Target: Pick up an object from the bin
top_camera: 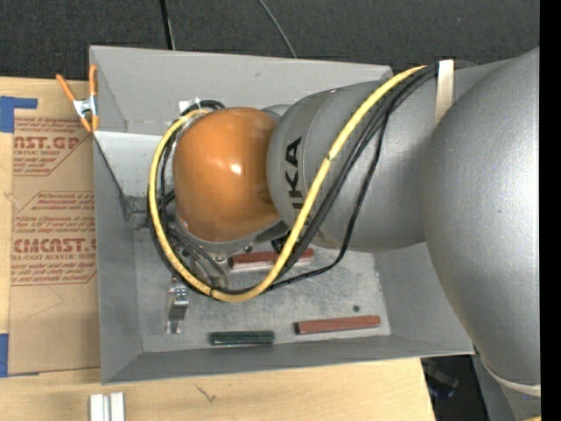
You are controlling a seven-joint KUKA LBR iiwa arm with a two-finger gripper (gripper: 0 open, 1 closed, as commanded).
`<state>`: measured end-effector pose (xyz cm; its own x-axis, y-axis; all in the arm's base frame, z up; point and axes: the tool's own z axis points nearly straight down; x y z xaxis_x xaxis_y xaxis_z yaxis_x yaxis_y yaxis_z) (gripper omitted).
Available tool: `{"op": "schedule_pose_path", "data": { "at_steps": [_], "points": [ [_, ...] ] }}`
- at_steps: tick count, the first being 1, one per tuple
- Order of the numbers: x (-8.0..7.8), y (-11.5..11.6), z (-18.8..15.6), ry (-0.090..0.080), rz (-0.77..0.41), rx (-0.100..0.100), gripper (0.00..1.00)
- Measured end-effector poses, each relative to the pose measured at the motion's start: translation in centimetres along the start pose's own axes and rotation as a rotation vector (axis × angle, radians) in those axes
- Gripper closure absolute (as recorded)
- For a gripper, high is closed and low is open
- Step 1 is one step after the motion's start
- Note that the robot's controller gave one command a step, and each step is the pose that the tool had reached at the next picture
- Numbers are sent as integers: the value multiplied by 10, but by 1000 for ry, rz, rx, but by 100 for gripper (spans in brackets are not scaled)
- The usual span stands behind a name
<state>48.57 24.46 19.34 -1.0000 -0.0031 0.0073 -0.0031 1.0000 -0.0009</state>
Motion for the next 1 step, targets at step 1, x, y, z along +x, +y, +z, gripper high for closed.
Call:
{"op": "schedule_pose_path", "data": {
  "at_steps": [1],
  "points": [
    [-2, -1, -4, -7, 3, -2, 0]
  ]
}}
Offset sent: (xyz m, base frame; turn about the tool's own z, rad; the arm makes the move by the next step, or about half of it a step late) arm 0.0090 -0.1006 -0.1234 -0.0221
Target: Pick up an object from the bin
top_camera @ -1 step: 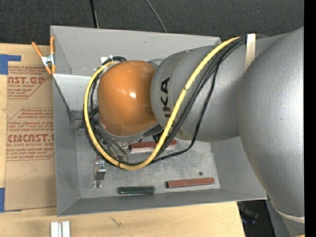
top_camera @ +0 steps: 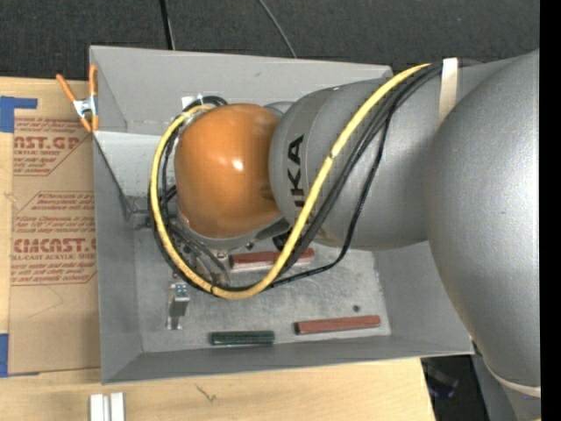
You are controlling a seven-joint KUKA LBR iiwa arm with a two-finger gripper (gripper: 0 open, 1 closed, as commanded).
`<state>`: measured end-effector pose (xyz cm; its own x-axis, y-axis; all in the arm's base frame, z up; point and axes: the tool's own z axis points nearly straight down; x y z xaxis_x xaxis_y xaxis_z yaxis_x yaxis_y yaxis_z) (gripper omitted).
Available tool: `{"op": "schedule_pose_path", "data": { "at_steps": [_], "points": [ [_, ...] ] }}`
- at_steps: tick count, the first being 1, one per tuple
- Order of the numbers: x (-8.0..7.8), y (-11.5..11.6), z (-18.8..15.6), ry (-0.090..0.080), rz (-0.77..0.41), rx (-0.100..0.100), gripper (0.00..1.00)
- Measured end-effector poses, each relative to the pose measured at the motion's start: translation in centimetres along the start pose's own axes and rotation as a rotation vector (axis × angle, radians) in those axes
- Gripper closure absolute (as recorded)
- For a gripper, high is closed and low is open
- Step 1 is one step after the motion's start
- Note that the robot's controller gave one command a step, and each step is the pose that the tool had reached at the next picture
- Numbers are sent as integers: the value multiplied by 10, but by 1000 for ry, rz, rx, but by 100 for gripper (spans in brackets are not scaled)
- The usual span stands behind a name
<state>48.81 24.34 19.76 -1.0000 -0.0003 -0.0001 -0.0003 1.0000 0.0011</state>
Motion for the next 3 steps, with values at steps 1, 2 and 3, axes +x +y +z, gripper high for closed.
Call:
{"op": "schedule_pose_path", "data": {
  "at_steps": [1, 2, 3],
  "points": [
    [-4, -44, 58, -5, -16, -2, 0],
    [-26, -49, 121, -4, -84, 1, 0],
    [-25, -78, 83, 8, -148, 1, 0]
  ]
}}
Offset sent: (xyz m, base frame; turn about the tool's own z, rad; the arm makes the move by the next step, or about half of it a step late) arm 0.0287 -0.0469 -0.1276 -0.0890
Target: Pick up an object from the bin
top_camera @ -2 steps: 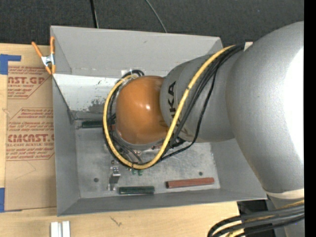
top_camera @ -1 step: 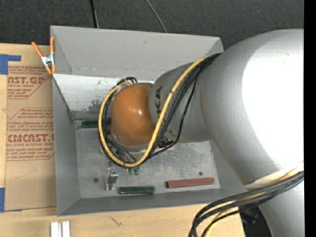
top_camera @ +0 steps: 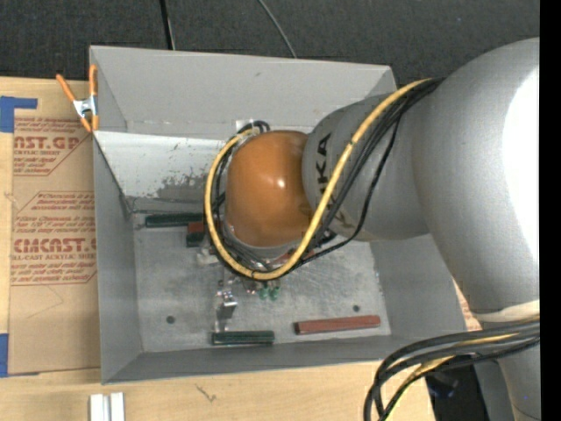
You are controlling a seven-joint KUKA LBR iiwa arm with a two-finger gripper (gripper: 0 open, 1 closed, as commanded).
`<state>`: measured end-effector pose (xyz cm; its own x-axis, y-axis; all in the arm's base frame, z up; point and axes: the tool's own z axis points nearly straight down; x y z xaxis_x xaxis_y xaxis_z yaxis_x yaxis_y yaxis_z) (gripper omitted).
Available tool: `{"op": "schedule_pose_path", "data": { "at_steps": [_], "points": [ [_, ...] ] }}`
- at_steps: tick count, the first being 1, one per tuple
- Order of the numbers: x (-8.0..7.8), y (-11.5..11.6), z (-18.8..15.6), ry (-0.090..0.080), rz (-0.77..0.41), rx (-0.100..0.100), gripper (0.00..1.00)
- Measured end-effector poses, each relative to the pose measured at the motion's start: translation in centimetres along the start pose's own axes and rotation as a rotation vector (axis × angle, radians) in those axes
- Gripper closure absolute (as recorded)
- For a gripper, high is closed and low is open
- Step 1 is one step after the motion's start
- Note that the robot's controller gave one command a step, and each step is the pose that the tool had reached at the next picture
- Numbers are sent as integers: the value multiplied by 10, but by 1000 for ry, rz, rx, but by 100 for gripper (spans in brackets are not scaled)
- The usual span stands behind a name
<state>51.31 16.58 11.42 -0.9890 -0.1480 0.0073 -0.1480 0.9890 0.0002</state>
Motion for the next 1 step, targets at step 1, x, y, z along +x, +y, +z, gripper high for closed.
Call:
{"op": "schedule_pose_path", "data": {
  "at_steps": [1],
  "points": [
    [16, -12, -10, -14, 1, -1, 0]
  ]
}}
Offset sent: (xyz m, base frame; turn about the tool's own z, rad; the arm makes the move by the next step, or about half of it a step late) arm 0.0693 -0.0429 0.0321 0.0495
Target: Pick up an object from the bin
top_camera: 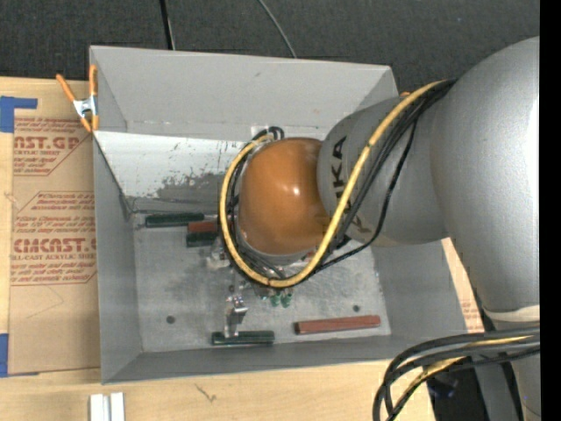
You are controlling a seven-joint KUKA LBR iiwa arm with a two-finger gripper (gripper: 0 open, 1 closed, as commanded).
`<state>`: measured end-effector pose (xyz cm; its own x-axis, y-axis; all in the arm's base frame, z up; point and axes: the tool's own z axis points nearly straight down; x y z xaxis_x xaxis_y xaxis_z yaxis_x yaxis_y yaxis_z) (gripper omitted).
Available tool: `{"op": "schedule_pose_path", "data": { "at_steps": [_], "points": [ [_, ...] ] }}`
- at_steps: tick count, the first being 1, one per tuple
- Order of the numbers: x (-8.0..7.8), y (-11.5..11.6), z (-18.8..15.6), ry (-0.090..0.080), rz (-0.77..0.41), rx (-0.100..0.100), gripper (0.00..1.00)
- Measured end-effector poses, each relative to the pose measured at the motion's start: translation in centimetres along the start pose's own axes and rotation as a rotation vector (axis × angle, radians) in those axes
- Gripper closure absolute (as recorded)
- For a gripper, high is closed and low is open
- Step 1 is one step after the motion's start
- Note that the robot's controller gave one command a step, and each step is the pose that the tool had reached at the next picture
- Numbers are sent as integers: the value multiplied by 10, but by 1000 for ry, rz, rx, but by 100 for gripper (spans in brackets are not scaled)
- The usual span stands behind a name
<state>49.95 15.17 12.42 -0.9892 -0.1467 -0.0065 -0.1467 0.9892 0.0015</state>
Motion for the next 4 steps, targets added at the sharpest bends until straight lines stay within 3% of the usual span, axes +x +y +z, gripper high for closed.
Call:
{"op": "schedule_pose_path", "data": {
  "at_steps": [1, 2, 3, 4],
  "points": [
    [-43, -23, -8, 9, 28, 1, 0],
    [-70, -32, 17, -8, -42, 2, 0],
    [-21, -63, 41, 7, -237, -1, 100],
    [-21, -64, 41, 7, -237, -1, 0]
  ]
}}
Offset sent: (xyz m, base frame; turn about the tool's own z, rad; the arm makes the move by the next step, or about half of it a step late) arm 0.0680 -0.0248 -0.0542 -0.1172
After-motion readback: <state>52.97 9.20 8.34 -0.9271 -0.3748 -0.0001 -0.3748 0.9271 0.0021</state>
